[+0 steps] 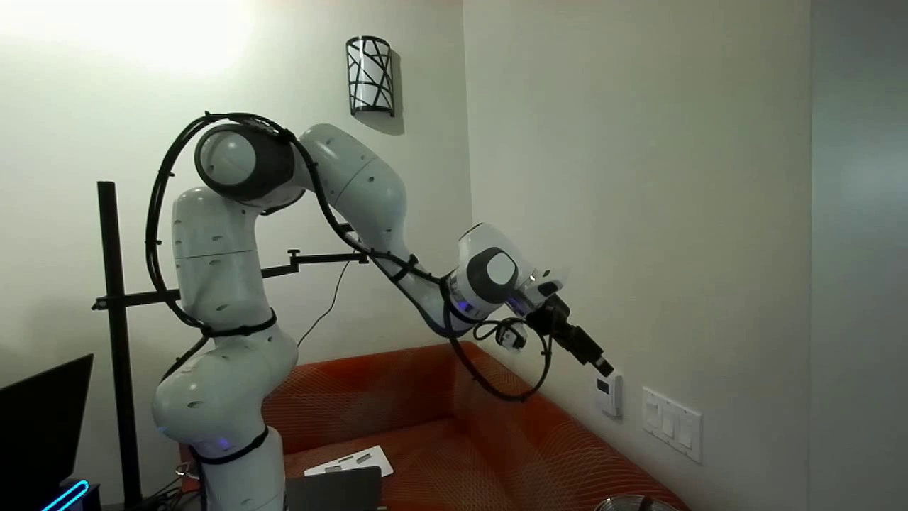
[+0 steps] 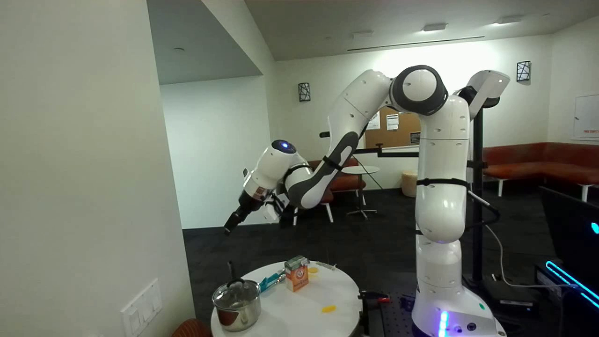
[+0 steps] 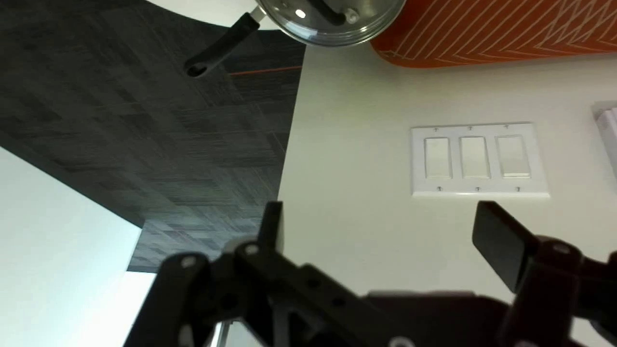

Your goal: Turn on the first left light switch

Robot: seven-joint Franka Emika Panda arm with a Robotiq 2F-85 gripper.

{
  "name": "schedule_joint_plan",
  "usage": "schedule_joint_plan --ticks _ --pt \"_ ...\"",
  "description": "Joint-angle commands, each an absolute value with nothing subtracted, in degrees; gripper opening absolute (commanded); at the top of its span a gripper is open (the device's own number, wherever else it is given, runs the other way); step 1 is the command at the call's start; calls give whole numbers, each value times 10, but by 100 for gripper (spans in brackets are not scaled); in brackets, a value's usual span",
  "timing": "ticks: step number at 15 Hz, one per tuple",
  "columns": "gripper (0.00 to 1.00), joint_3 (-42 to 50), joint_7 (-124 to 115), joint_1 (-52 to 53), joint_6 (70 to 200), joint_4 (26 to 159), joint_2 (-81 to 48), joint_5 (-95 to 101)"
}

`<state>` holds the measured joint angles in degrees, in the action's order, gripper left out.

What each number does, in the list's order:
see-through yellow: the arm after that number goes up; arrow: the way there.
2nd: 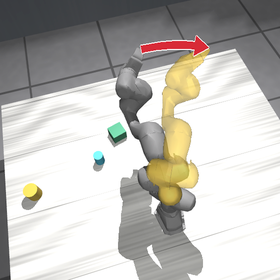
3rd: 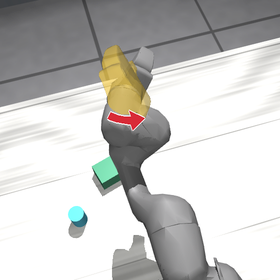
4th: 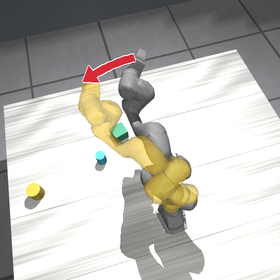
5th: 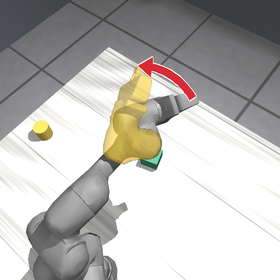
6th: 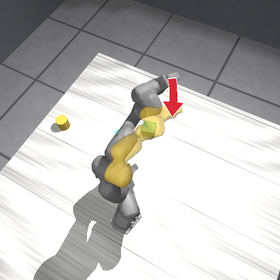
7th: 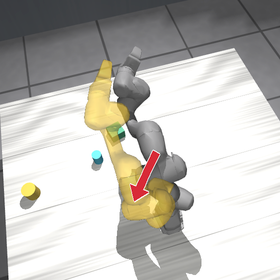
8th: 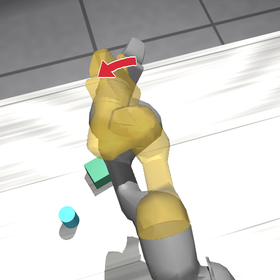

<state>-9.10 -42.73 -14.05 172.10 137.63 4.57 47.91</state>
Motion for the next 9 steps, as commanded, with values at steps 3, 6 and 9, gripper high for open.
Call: schedule_joint_plan --ticks 3,6,9 --pt "100 -126 -681 -174 1688 1322 36 724" --pt "100 -142 -820 -162 1655 1304 22 828" --pt "100 -164 -950 -148 1607 1298 0 926"
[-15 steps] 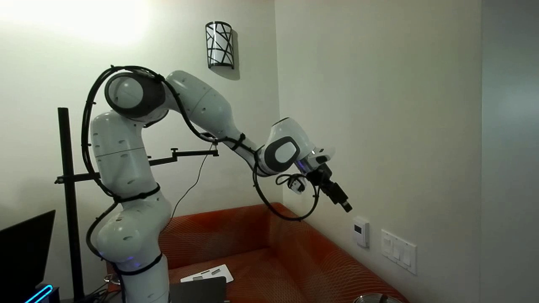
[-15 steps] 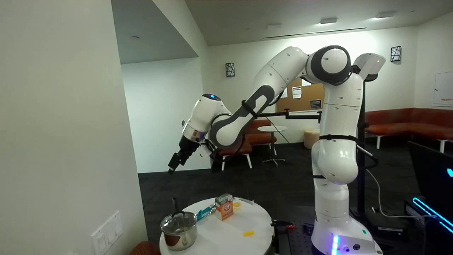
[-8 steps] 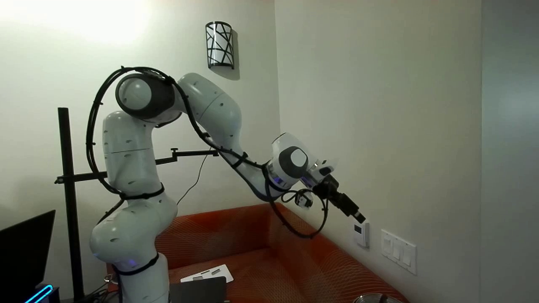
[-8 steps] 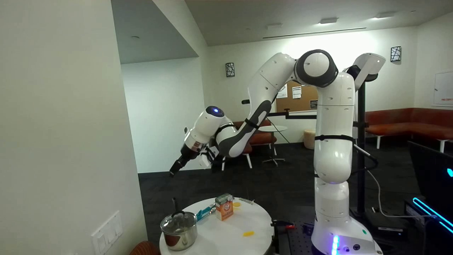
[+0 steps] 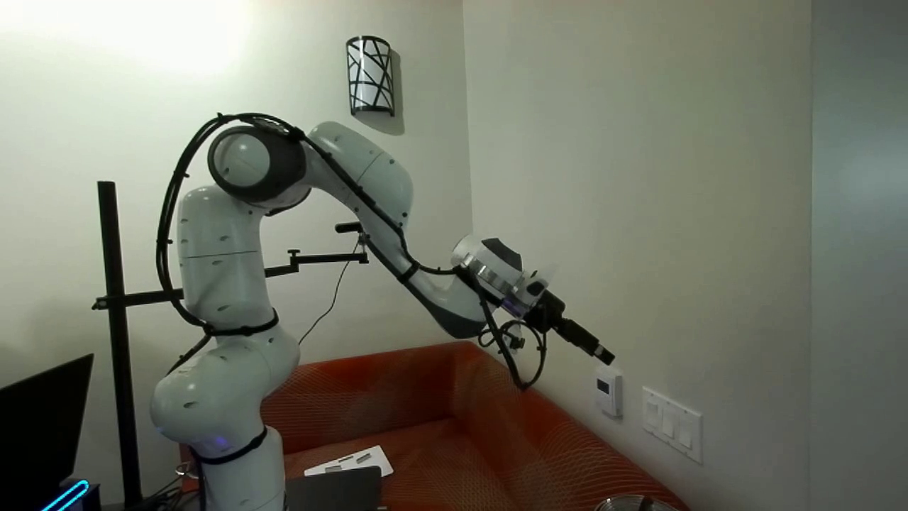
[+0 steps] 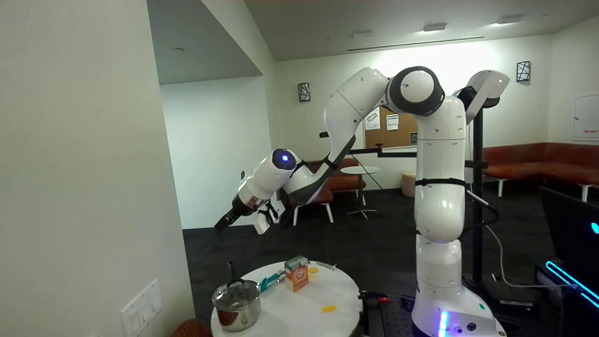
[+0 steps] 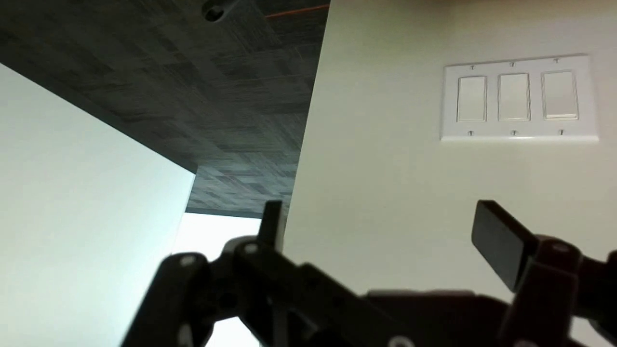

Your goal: Turn on the first left light switch

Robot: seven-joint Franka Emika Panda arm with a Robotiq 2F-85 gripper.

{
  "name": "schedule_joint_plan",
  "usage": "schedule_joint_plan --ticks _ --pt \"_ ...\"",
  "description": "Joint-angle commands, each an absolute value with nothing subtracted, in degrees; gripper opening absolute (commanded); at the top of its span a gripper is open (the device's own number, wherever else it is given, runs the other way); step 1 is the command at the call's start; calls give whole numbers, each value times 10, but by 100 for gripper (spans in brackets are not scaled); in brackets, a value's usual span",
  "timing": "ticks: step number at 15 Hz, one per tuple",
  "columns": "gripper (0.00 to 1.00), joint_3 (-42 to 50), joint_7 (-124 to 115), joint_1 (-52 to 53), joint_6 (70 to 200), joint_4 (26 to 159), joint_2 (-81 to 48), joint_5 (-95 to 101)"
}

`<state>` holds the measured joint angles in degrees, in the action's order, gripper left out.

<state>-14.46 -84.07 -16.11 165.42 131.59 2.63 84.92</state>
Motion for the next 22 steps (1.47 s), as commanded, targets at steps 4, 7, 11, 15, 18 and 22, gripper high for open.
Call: schedule_joint_plan --ticks 4,7,11,15,18,22 --pt "100 -186 -1081 -127 1544 1298 -39 1054" --pt "100 -196 -1139 -112 1505 1299 -68 1137" --pt "100 -152 -1188 -48 1450 1298 -98 1217" --pt "100 -129 -1233 -6 1384 1299 -121 1231" --pt "100 -118 -1202 -1 1442 1306 -104 1188" --pt "100 -113 -1211 7 1428 1305 -116 1194"
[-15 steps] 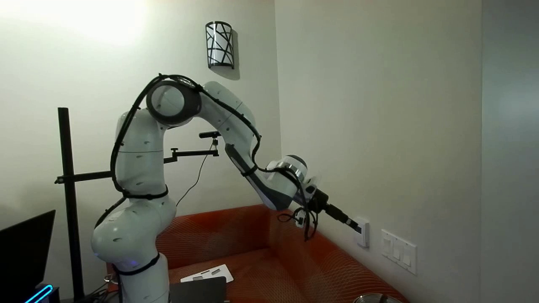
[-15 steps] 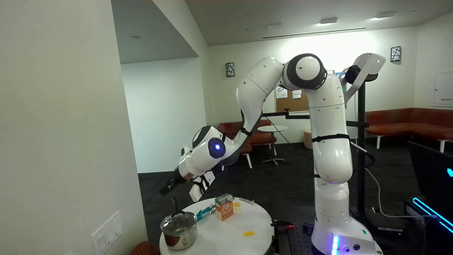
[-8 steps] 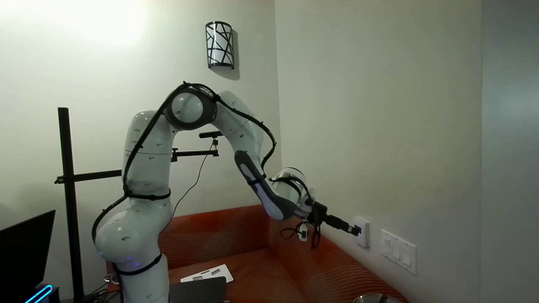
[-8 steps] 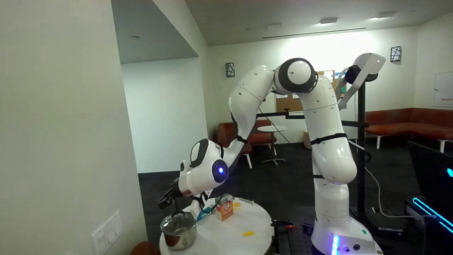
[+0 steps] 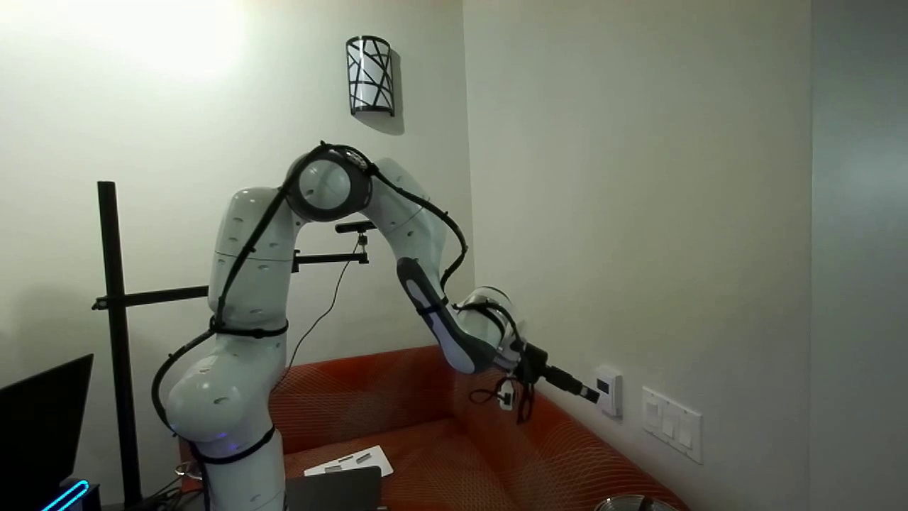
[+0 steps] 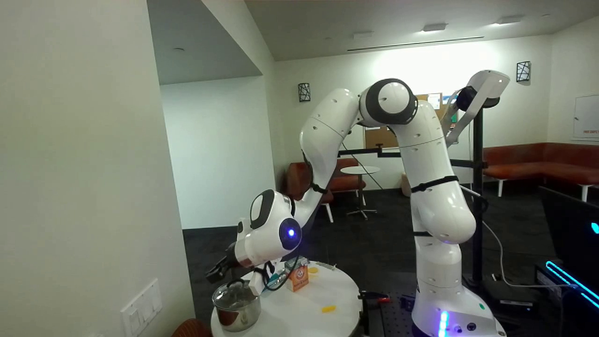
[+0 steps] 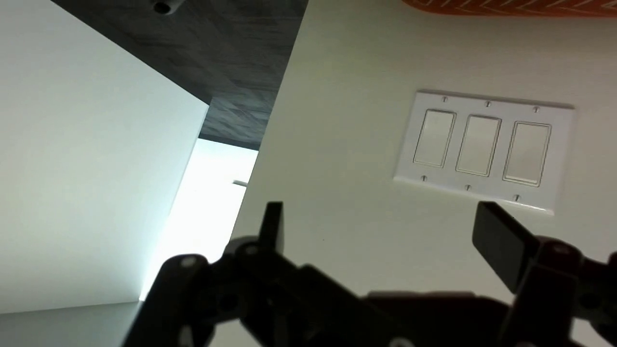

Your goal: Turn on the first left light switch

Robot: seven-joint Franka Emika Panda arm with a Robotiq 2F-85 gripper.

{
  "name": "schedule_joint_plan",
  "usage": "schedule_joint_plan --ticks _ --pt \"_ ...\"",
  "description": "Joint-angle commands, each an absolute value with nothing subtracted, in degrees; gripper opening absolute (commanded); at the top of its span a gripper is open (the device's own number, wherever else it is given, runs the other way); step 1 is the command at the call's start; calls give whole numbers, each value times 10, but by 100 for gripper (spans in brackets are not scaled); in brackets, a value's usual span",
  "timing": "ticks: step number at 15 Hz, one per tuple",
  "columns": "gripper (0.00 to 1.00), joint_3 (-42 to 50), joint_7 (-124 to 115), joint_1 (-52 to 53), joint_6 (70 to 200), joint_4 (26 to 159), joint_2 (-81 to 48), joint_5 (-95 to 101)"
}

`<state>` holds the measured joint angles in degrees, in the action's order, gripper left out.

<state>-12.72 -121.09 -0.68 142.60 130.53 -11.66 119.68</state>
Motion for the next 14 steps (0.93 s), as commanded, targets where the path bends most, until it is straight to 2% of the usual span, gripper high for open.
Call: schedule_joint_plan --ticks 1,6,11,14 --pt "100 -112 -1210 7 1430 1304 -115 1194" --pt "100 -112 -1222 18 1393 1299 -134 1216" --pt "100 -119 -1295 32 1319 1276 -181 1328" --pt "100 -123 -1354 27 1322 1251 -216 1380"
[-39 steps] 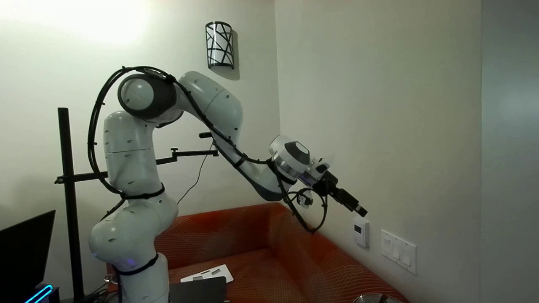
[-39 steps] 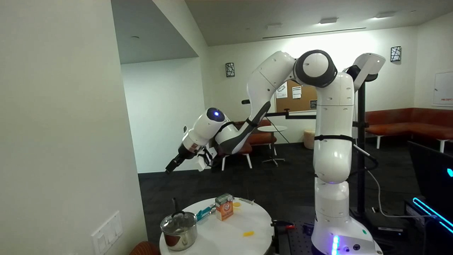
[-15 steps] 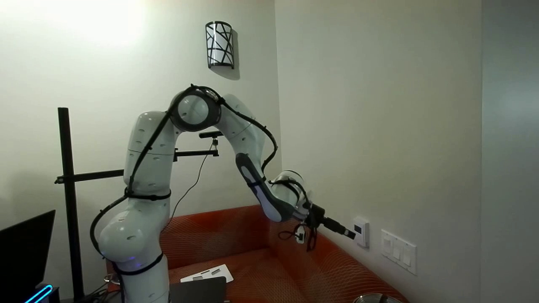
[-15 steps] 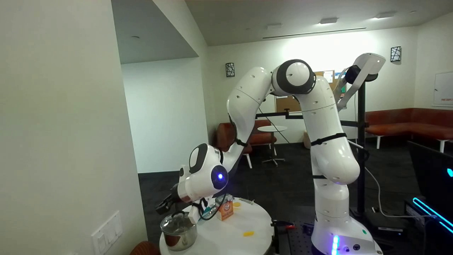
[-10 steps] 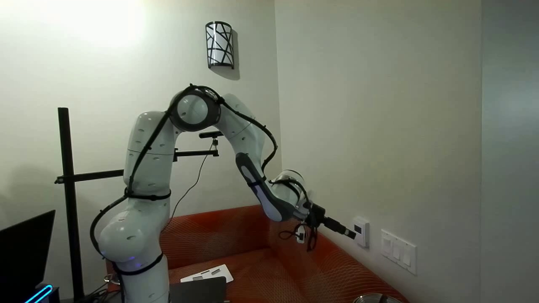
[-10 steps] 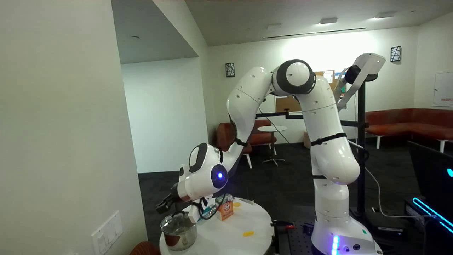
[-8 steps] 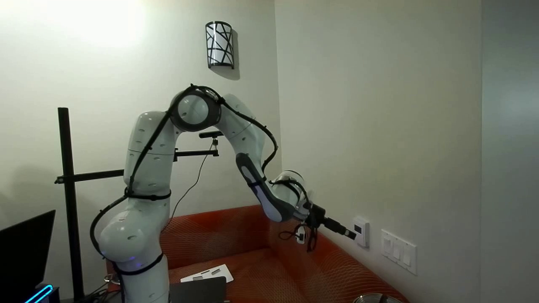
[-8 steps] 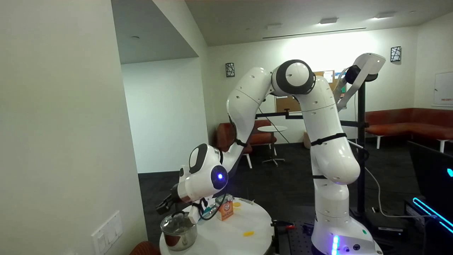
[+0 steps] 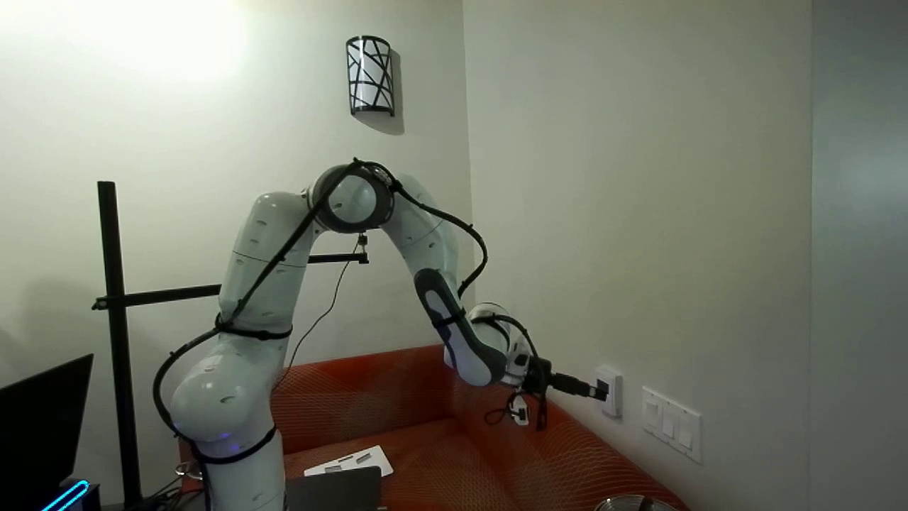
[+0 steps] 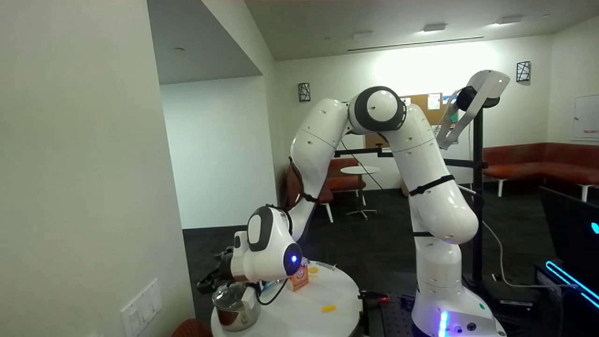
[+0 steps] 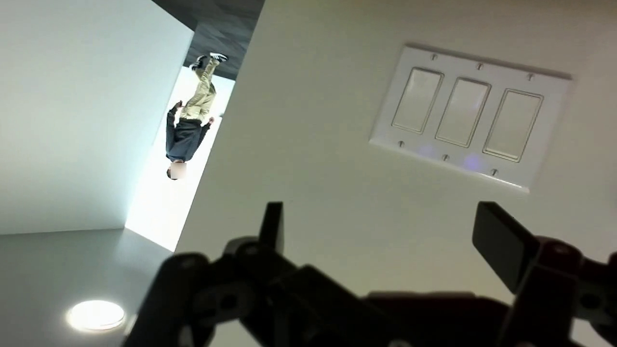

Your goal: Turn on the first left light switch

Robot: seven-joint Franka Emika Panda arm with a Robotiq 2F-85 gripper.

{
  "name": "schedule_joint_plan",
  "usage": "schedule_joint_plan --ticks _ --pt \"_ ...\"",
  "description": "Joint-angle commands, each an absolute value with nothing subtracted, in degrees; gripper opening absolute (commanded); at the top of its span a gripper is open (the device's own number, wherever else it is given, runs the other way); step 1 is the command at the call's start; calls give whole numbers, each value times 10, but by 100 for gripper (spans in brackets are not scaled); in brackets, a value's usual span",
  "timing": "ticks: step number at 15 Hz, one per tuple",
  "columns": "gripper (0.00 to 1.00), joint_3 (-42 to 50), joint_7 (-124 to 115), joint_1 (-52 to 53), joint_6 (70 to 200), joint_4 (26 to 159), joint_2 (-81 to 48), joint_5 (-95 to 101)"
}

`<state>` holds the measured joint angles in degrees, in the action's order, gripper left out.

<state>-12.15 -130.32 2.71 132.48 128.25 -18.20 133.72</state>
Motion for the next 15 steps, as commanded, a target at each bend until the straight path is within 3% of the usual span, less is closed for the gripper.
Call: schedule_joint_plan --ticks 1,11,14,15 --pt "100 -125 -1378 22 1335 1238 -230 1391" --pt "100 -146 -1481 -11 1435 1128 -347 1538" --pt "100 -158 -1434 8 1440 1090 -366 1496" --pt "94 -159 -1423 13 1431 1081 -373 1494"
